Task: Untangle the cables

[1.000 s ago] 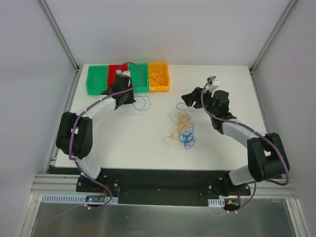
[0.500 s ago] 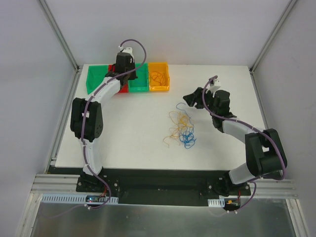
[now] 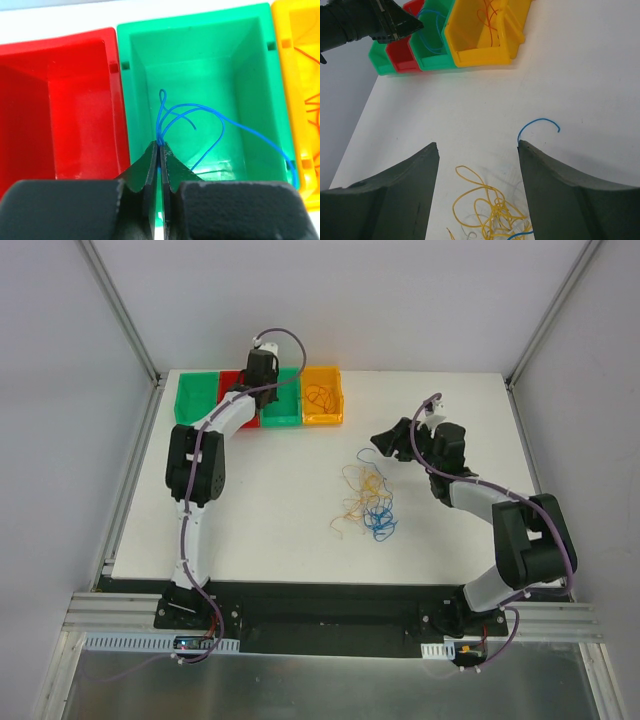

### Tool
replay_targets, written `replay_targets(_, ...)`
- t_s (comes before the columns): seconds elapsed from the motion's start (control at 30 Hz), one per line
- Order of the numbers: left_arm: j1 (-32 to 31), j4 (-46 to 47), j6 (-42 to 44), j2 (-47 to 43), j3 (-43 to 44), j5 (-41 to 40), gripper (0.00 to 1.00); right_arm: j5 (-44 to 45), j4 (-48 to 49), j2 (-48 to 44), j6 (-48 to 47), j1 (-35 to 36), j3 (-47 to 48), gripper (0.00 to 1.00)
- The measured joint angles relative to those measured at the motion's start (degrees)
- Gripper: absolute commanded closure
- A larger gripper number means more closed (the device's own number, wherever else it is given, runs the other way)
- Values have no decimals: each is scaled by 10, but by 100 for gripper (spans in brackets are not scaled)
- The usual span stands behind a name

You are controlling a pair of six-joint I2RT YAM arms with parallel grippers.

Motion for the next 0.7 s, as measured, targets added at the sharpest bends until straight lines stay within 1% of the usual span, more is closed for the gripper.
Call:
replay_targets(0.23,0,0,42,43,57,-24,100,-10,9,11,8,0,1,33)
replay_targets(0.27,0,0,45,47,60,-24,99,-10,10,11,9,0,1,33)
replay_targets(0.37,-1,-6,52,52,61,-22,90,-12,10,12,10,0,2,33)
replay_targets(0.47,-5,-9,64,51,61,-22,68,-15,12,13,12,0,3,33)
replay_targets(0.53,-9,-10,75,50,61,-20,58,-19,13,17,14,0,6,33)
replay_targets(0.57,-12,-13,81,48,61,-20,54,-21,13,18,15,0,7,33)
replay_targets(0.63,-17,-20,85,38,57,-21,51,-23,13,19,17,0,9,33)
replay_targets(0.7,-19,-25,85,15,43,-20,46,-24,14,19,18,0,9,34)
